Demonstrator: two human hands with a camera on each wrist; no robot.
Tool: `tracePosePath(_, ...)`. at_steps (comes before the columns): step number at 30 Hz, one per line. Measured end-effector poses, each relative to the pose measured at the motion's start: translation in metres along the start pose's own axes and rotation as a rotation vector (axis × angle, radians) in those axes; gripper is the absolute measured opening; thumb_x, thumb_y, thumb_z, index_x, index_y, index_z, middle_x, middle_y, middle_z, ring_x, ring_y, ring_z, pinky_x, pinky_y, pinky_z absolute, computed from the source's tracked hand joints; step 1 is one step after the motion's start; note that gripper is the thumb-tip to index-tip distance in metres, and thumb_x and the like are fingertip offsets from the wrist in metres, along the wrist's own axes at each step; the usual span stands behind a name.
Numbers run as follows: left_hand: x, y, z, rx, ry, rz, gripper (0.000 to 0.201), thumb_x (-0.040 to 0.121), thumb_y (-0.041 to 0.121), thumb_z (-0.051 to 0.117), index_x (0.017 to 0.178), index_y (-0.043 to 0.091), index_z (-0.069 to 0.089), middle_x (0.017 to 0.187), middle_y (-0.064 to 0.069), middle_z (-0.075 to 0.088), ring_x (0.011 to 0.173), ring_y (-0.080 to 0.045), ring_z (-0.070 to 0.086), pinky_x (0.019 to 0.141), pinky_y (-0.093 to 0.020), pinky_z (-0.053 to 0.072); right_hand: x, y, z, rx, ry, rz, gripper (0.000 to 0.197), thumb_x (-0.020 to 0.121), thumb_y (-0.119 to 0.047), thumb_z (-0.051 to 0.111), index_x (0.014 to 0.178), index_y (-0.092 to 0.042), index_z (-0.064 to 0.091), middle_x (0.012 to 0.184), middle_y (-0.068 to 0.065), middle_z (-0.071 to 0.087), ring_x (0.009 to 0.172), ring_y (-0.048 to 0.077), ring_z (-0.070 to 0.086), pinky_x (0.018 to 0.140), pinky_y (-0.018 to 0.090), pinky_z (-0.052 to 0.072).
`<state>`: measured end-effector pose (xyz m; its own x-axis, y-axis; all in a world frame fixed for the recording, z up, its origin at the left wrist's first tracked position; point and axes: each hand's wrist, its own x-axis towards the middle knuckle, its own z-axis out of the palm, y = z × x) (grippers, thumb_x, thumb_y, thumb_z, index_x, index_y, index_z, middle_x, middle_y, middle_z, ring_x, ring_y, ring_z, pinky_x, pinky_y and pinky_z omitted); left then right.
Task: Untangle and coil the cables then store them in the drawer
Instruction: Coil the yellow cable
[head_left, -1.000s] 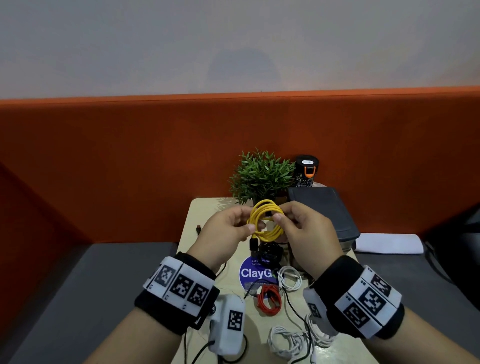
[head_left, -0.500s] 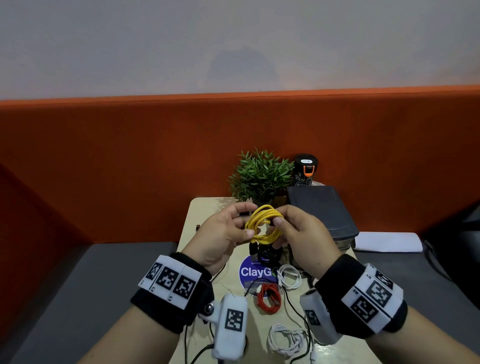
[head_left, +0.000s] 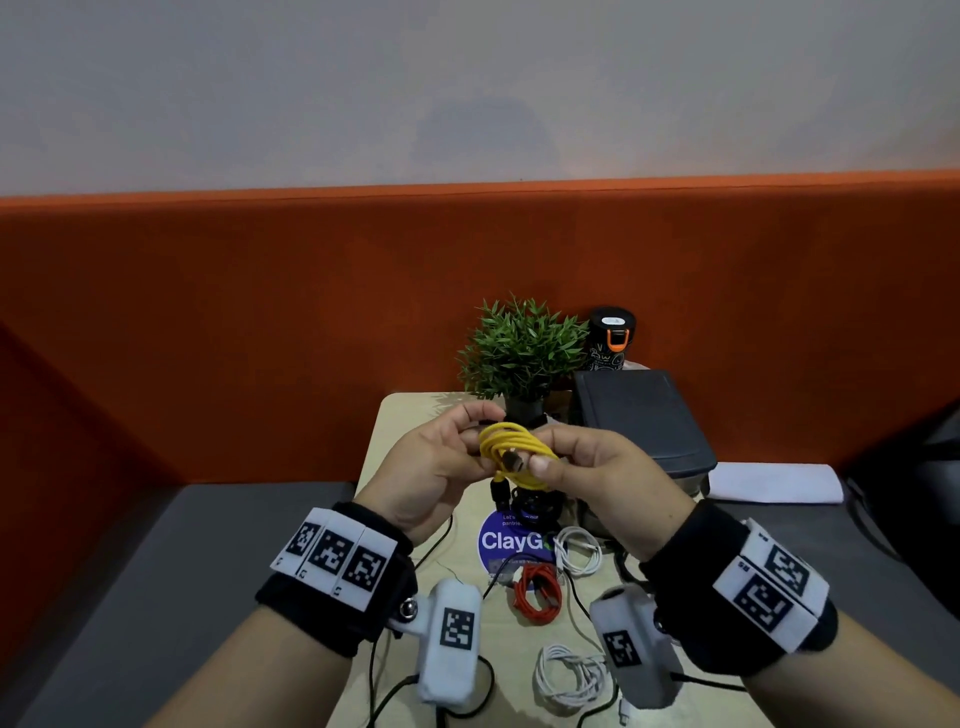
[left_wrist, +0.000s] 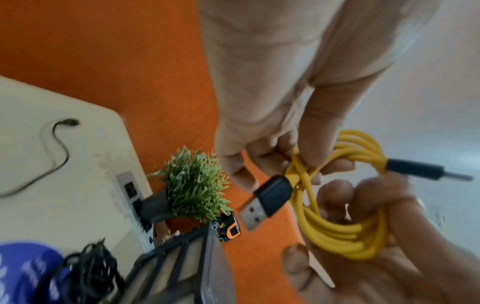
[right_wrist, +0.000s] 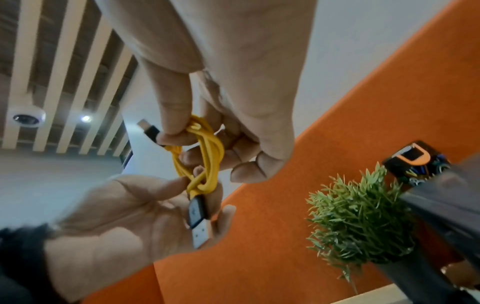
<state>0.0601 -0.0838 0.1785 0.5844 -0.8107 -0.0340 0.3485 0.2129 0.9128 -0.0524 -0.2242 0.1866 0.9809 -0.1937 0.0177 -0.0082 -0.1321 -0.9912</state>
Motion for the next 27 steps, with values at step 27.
tracePosePath(27, 0.003, -0.016, 0.005, 0.778, 0.288, 0.327, 0.003, 0.09, 0.012, 0.062, 0.09, 0.016, 0.062, 0.088, -0.001, 0.069, 0.077, -0.01, 0.069, 0.069, -0.025, 0.055, 0.004, 0.018, -0.006, -0.055, 0.148, 0.162, 0.012, 0.085, -0.016, 0.069, 0.096, -0.011, 0.07, 0.062, 0.005, 0.06, 0.049, 0.011, 0.052, 0.05, 0.023, 0.044)
